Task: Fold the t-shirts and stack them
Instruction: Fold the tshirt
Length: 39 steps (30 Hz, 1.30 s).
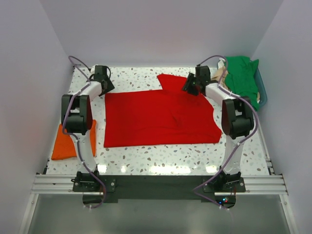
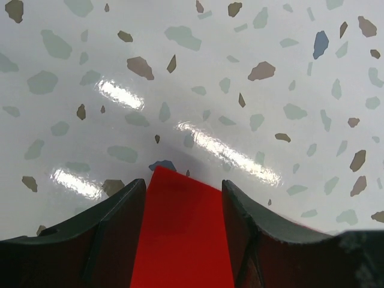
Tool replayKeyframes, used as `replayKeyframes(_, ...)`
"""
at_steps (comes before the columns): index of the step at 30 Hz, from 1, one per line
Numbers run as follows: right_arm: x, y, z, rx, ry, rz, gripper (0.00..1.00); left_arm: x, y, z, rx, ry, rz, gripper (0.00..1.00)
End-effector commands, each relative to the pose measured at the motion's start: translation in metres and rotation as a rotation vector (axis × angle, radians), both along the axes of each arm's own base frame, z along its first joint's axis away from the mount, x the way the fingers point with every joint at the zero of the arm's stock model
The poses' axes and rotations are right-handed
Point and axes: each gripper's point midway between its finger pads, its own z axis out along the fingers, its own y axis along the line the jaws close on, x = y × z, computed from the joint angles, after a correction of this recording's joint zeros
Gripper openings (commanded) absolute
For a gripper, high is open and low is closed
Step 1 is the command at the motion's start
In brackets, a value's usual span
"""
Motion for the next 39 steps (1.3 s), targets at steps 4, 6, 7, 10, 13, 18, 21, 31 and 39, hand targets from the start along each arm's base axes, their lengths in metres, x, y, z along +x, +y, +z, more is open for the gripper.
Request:
replayKeyframes(4, 0.025, -0.005, 0.021, -0.007, -0.071, -0.004, 0.45, 0.010, 0.000, -0.011, 0.066, 0.027, -0.017, 0.57)
replayKeyframes(6, 0.030, -0.007, 0.022, -0.013, -0.079, -0.009, 0.46, 0.009, -0.003, -0.019, 0.066, 0.042, -0.023, 0.56)
replayKeyframes(7, 0.032, -0.011, 0.018, -0.025, -0.077, -0.017, 0.46, 0.009, -0.003, -0.021, 0.066, 0.047, -0.023, 0.55)
replayKeyframes(10, 0.040, -0.017, 0.016, -0.051, -0.089, -0.033, 0.46, 0.008, -0.004, -0.024, 0.066, 0.053, -0.022, 0.47)
replayKeyframes(13, 0.049, -0.023, 0.017, -0.078, -0.103, -0.050, 0.46, 0.005, -0.003, -0.027, 0.066, 0.060, -0.023, 0.36)
replayKeyframes(18, 0.065, -0.036, 0.013, -0.152, -0.122, -0.071, 0.50, 0.002, -0.001, -0.028, 0.078, 0.070, -0.017, 0.15)
replayKeyframes(21, 0.077, -0.045, 0.010, -0.196, -0.133, -0.080, 0.55, 0.002, 0.000, -0.025, 0.084, 0.068, -0.022, 0.06)
replayKeyframes(31, 0.099, -0.060, -0.027, -0.322, -0.088, -0.090, 0.55, 0.002, -0.002, -0.025, 0.076, 0.068, -0.030, 0.00)
replayKeyframes(39, 0.101, -0.051, -0.040, -0.301, -0.044, -0.079, 0.54, 0.004, -0.004, -0.024, 0.065, 0.057, -0.034, 0.00)
